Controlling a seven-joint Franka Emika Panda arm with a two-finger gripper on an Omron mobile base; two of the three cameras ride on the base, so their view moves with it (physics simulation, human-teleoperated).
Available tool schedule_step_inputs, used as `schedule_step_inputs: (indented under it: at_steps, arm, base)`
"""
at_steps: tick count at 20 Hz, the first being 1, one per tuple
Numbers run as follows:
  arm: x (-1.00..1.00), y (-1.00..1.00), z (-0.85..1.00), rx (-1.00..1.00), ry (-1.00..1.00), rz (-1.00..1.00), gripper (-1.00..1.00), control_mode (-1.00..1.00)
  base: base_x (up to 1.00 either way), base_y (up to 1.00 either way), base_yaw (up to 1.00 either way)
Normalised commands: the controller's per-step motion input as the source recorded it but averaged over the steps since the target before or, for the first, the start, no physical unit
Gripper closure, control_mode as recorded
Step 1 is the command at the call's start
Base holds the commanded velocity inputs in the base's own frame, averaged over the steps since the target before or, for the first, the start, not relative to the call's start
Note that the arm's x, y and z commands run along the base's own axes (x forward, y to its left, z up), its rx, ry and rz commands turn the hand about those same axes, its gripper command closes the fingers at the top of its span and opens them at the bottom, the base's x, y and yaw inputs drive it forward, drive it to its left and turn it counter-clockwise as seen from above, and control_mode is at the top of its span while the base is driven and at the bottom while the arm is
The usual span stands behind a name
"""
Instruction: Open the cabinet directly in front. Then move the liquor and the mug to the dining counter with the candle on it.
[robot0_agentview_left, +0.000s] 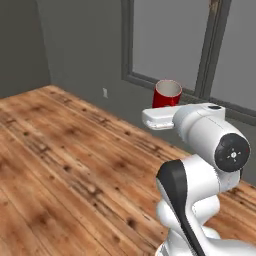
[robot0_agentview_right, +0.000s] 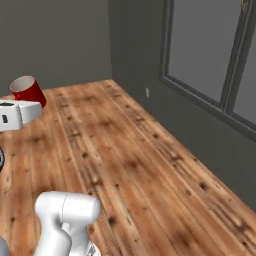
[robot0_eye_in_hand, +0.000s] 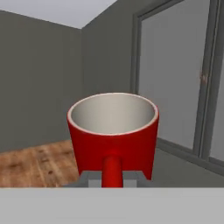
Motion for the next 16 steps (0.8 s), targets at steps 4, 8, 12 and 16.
schedule_step_inputs:
  at_steps: [4,8,12,16]
  arm:
    - [0.00,0.00,0.00,0.00,0.00,0.00,1.00,1.00]
    - [0.00,0.00,0.00,0.00,0.00,0.00,1.00,1.00]
    - [0.00,0.00,0.00,0.00,0.00,0.00,1.00,1.00]
    - [0.00,0.00,0.00,0.00,0.00,0.00,1.00,1.00]
  base:
    - [-0.39,0.00,0.90]
    - [-0.39,0.00,0.90]
    - [-0.34,0.00,0.88]
    - [-0.29,0.00,0.89]
